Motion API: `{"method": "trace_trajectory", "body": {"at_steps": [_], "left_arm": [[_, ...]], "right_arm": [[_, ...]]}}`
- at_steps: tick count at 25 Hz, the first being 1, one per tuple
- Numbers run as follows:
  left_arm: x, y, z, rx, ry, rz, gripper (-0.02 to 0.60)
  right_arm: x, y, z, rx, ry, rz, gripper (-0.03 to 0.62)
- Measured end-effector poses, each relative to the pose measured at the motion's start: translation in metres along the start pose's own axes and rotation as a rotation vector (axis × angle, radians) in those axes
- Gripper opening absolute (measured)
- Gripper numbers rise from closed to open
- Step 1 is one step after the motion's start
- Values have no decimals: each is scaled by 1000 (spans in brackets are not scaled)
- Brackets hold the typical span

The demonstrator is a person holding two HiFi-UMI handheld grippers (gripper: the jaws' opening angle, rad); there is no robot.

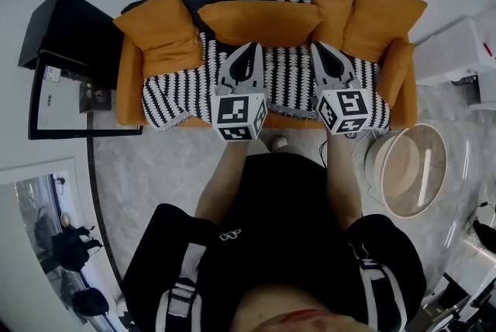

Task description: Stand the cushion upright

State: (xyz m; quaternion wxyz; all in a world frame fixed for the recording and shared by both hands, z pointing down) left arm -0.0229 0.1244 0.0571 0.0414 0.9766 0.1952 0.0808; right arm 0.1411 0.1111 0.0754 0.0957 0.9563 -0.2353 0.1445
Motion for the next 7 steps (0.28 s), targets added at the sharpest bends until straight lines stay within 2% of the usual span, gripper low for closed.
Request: {"method": "trace_trajectory", "body": {"at_steps": [7], "left_arm": [[12,-2,1,7,1,8,9]], "right_arm": [[5,-10,-2,1,-18,5,9]]}}
Point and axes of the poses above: the fingertips, and each gripper's own axes: y forward along the fingers, x to its right, z out of its top, the point moved 4 cm from there along -y, backward along the fingers, and after that the axes turned 14 degrees about y, right-handed, at the moved point
